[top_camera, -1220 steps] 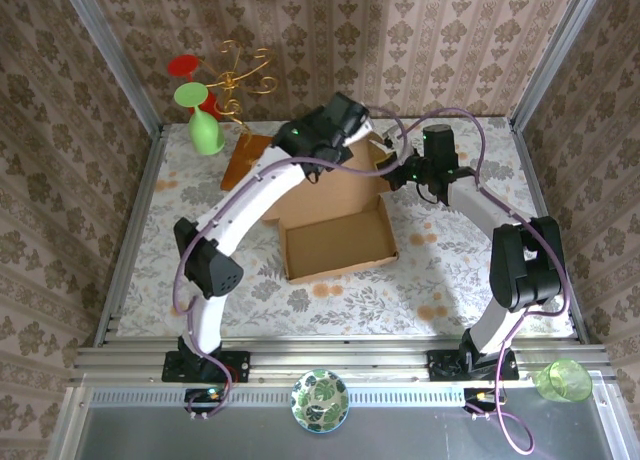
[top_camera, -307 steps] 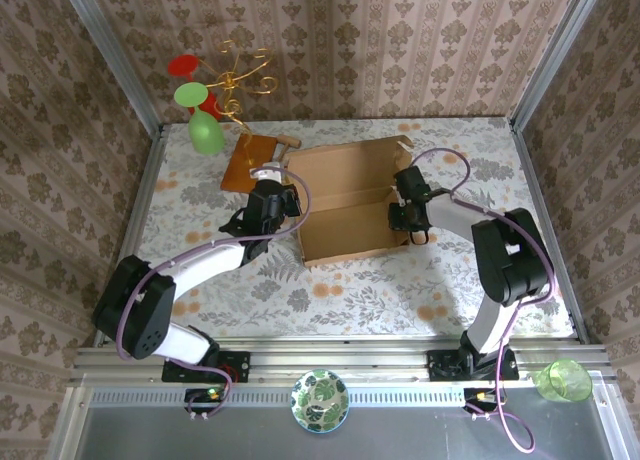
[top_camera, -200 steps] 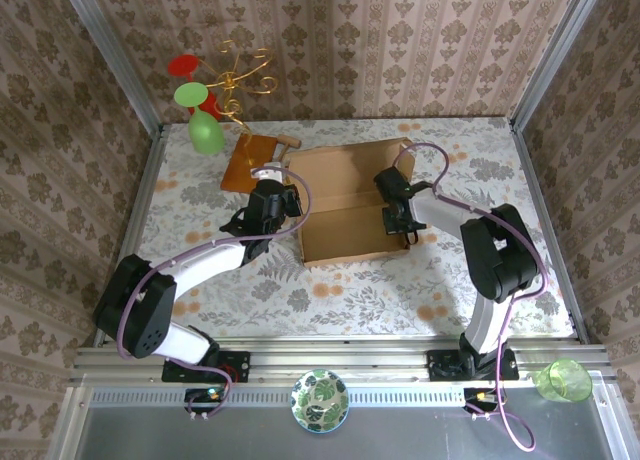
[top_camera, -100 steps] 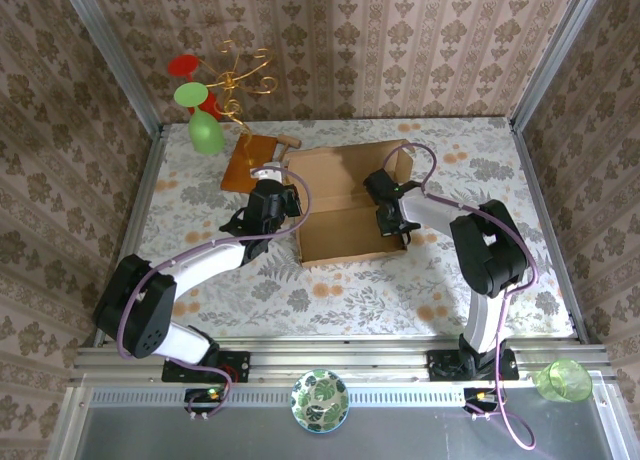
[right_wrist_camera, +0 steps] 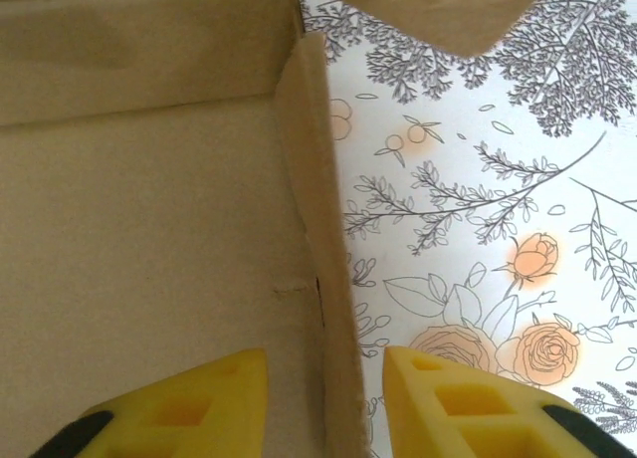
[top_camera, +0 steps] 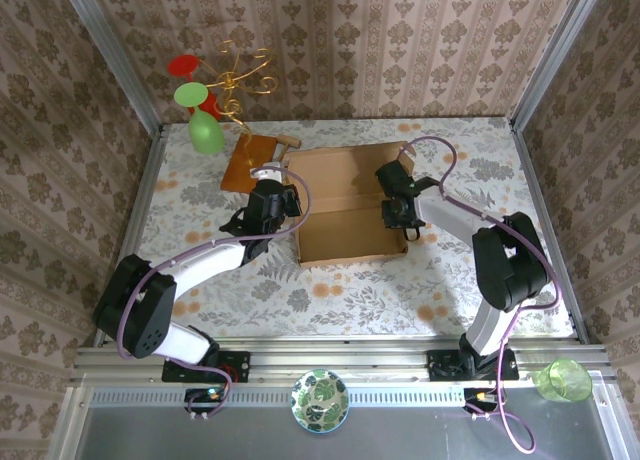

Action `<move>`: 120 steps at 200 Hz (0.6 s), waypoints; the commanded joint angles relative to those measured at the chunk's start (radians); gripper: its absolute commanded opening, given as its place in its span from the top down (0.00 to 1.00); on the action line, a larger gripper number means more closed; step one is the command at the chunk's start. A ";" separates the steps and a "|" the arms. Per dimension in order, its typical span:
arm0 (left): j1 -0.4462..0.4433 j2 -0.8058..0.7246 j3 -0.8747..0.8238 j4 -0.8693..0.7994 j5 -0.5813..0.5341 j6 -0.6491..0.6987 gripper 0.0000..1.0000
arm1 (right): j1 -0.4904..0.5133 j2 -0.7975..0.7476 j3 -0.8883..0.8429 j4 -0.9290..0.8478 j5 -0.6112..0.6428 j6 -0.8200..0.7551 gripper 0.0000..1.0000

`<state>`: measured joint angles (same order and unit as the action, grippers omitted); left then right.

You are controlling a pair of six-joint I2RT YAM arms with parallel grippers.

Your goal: Fold the paper box

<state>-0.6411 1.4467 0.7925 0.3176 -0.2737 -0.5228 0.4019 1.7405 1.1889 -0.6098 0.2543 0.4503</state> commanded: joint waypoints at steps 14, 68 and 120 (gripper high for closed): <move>-0.002 0.000 0.028 -0.001 -0.001 0.013 1.00 | -0.029 -0.045 -0.076 -0.019 -0.055 0.030 0.57; -0.002 0.000 0.030 -0.009 -0.003 0.013 1.00 | -0.035 0.045 -0.072 -0.040 -0.049 0.036 0.69; -0.002 -0.003 0.029 -0.010 -0.005 0.012 1.00 | -0.028 0.094 -0.077 -0.053 0.001 0.024 0.71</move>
<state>-0.6411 1.4467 0.7925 0.3103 -0.2703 -0.5228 0.3656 1.8019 1.1152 -0.6106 0.2050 0.4747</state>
